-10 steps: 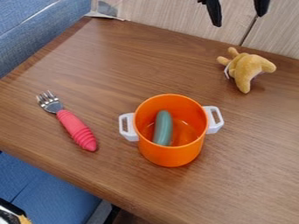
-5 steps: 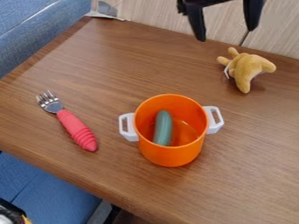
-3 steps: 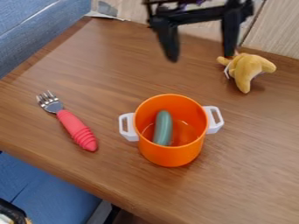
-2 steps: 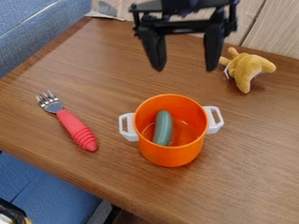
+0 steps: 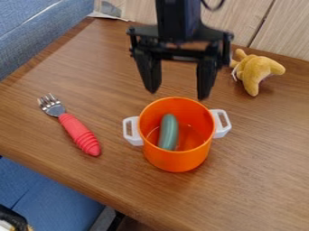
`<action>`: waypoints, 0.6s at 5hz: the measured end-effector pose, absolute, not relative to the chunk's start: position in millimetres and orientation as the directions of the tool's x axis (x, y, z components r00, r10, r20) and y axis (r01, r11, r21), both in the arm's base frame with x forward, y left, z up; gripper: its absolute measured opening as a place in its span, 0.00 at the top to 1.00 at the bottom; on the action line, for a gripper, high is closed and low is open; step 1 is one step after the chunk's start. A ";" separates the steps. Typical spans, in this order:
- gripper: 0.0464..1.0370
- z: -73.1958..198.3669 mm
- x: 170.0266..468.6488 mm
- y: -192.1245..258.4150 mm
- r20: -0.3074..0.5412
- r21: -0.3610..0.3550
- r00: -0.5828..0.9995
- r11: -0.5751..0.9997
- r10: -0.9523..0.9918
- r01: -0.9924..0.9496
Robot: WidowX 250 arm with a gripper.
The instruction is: Put the green object to the upper left of the table
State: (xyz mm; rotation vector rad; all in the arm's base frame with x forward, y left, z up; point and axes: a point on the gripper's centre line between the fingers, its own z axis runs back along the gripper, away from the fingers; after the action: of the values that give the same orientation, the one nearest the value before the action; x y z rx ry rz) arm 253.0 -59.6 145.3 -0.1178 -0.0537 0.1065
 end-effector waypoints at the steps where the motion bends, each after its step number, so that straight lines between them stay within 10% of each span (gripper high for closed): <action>1: 0.04 131.2 253.8 -63.8 0.019 -0.104 0.996 0.990 0.092 -0.090; 3: 0.04 101.6 252.7 -61.1 -0.066 -0.064 0.993 0.993 0.100 -0.104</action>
State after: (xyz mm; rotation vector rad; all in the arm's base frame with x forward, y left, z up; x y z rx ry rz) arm 252.7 -61.1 101.6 -0.0670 0.0624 0.1026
